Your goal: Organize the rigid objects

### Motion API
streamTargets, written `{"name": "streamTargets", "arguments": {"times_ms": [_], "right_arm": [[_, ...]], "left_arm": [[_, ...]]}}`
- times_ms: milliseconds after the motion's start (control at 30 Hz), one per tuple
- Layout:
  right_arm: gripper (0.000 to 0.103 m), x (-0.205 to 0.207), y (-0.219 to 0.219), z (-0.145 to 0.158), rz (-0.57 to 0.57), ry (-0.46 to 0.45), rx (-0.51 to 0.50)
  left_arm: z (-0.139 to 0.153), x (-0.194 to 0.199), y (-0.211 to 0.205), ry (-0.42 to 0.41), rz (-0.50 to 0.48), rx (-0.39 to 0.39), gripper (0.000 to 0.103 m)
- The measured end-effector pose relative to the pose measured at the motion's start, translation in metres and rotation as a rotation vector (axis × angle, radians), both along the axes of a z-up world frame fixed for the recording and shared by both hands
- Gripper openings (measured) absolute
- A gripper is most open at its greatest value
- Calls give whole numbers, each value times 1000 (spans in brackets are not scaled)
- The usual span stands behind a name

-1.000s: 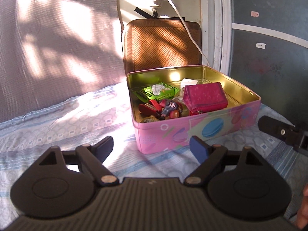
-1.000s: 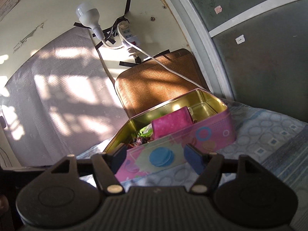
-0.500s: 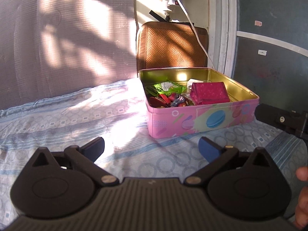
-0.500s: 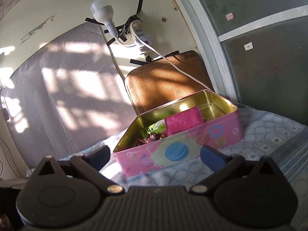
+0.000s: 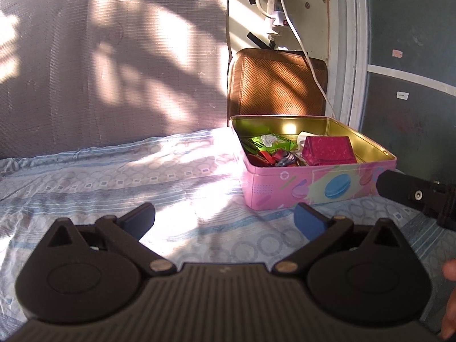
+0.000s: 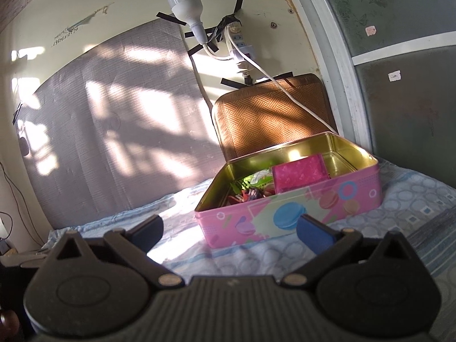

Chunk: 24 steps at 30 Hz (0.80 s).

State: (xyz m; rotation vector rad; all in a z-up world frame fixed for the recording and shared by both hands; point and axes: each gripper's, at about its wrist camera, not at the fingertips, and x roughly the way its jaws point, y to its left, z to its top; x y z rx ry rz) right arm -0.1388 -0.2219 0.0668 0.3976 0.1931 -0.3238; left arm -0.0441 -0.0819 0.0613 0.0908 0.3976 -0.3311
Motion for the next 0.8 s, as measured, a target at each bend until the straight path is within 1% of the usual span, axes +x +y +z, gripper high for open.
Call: {"name": "streamTargets", "arguments": {"times_ms": [67,167,333,500,667,800], "right_arm": [[103,0,1,0,0,0,1],[103,0,2,0,1,1,3],[103,3,2,-2,8,8,10],[103,3,1,-4,7,11,21],[103,5,-2,-6,5,17,28],[103,6,-3,-9,4,23,46]], "left_arm": [[1,-2,1,-9,7,3,103],[1,-1,2,1,15,14,103],[1,-3,3,-15,37,17,103],[-2,-2,-1,-2,54,59,103],[-4,-2,-3,2,69,78,103],[-6,-1,-8,7,81,108,103]]}}
